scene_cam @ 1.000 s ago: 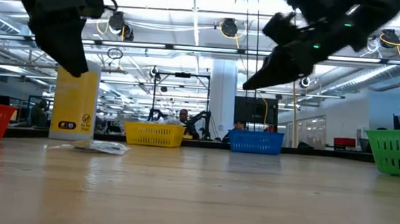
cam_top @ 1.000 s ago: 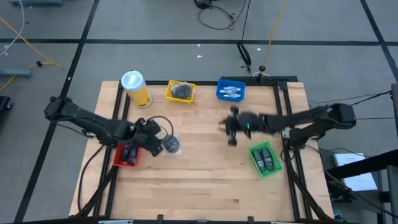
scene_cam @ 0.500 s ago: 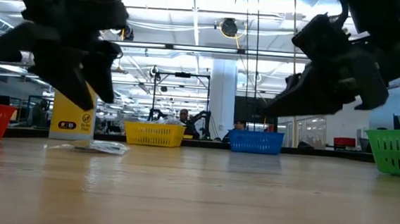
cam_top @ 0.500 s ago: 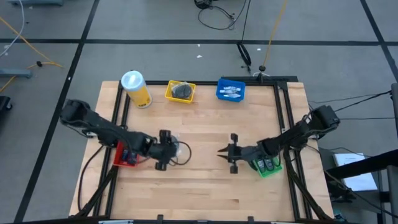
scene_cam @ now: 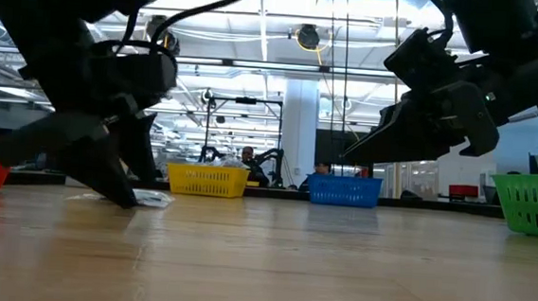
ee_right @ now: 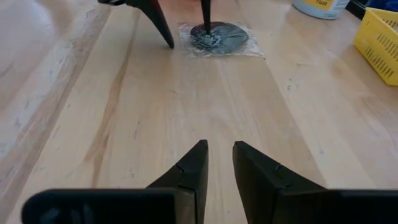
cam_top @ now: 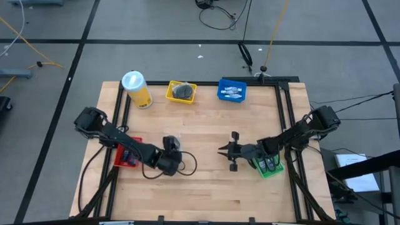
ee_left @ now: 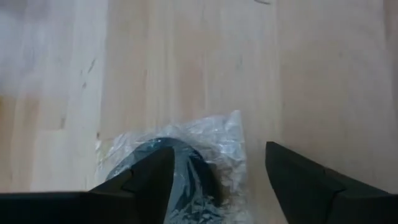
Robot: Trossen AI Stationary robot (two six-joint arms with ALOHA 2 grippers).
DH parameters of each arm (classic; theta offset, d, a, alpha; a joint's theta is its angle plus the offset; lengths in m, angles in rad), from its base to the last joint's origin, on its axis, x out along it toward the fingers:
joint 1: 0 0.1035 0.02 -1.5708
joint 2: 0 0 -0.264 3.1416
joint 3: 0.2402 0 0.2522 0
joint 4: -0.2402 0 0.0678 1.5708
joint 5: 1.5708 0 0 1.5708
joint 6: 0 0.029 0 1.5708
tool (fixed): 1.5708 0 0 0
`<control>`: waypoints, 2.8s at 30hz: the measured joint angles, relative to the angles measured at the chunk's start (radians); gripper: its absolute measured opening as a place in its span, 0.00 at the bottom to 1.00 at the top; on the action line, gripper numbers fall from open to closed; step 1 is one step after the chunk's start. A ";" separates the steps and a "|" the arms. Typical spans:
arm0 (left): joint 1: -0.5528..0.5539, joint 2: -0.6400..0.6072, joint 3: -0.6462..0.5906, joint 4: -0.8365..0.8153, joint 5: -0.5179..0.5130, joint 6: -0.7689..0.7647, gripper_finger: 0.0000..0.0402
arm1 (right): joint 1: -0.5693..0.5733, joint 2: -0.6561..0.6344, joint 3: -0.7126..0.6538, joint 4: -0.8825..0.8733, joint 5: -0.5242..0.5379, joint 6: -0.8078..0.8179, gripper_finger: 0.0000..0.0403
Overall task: Pick & Place Travel size toiletries
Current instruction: Put the black hairbrush into the yellow bin
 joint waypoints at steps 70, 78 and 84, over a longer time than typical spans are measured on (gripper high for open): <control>0.099 -0.019 -0.041 0.148 0.147 -0.169 0.53 | -0.009 0.000 0.001 0.007 -0.159 0.012 0.44; 0.128 -0.015 -0.041 0.187 0.183 -0.119 0.21 | -0.008 0.000 0.001 0.007 -0.159 0.021 0.45; 0.123 -0.011 -0.042 0.393 0.226 -0.067 0.02 | 0.001 0.000 0.001 0.008 -0.160 -0.020 0.44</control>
